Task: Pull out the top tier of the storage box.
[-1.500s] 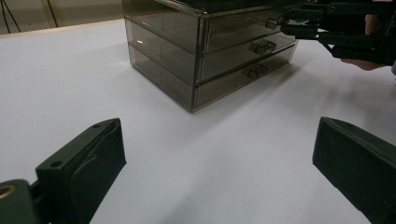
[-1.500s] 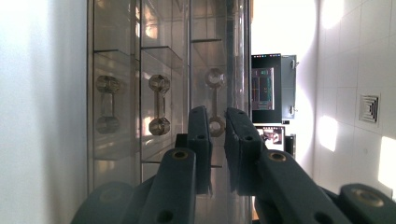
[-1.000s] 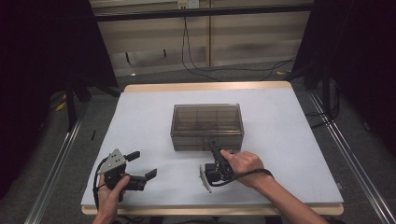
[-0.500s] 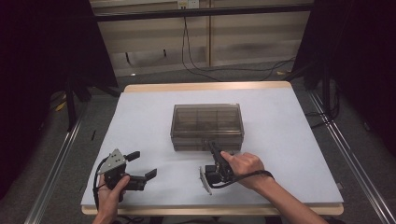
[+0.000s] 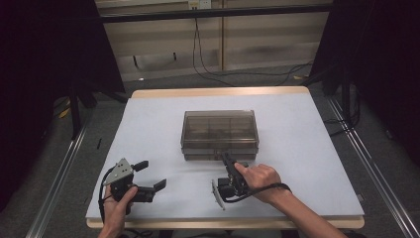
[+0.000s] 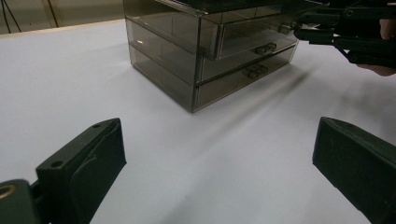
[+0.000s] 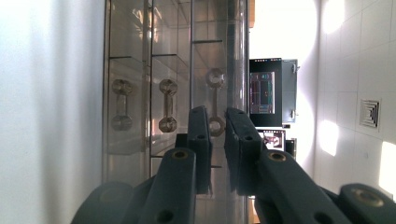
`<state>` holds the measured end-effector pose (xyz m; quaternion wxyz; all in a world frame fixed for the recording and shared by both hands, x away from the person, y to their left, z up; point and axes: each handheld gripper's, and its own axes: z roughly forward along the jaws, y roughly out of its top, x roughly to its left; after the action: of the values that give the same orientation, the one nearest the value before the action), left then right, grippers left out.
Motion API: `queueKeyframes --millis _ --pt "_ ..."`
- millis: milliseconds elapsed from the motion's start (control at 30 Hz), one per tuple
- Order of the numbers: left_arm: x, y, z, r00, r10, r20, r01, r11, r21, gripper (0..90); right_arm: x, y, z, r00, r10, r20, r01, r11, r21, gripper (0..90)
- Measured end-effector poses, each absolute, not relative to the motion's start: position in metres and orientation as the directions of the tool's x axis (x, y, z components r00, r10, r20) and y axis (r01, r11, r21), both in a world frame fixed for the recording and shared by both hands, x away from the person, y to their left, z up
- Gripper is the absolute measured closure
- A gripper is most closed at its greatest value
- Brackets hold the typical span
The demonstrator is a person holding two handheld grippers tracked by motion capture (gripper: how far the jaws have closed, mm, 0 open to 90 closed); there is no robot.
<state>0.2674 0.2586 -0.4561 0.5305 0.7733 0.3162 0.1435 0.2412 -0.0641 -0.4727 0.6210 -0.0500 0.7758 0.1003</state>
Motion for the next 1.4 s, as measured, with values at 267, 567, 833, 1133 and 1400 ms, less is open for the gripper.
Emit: queueKeyframes --millis 267,567,833,1133,1400 --pt "0.268 0.259 -0.456 0.76 0.641 -0.112 0.336 -0.239 0.911 2.5 0.241 -0.064 -0.471 -0.22 0.021 -0.975 -0.216 0.974 0.07 81.8" --pt "0.267 0.258 -0.456 0.756 0.646 -0.108 0.339 -0.243 0.909 2.4 0.239 -0.064 -0.471 -0.231 0.048 -0.972 -0.209 0.973 0.098 81.6" --pt "0.267 0.259 -0.456 0.757 0.643 -0.112 0.338 -0.239 0.91 2.4 0.24 -0.064 -0.469 -0.247 0.055 -0.968 -0.209 0.972 0.108 81.2" --pt "0.268 0.258 -0.456 0.761 0.638 -0.116 0.334 -0.234 0.913 2.4 0.239 -0.07 -0.455 -0.354 0.184 -0.917 -0.207 0.941 0.268 72.3" --pt "0.268 0.259 -0.456 0.761 0.639 -0.114 0.337 -0.238 0.911 2.4 0.253 -0.09 -0.429 -0.571 0.403 -0.715 -0.114 0.823 0.556 65.9"
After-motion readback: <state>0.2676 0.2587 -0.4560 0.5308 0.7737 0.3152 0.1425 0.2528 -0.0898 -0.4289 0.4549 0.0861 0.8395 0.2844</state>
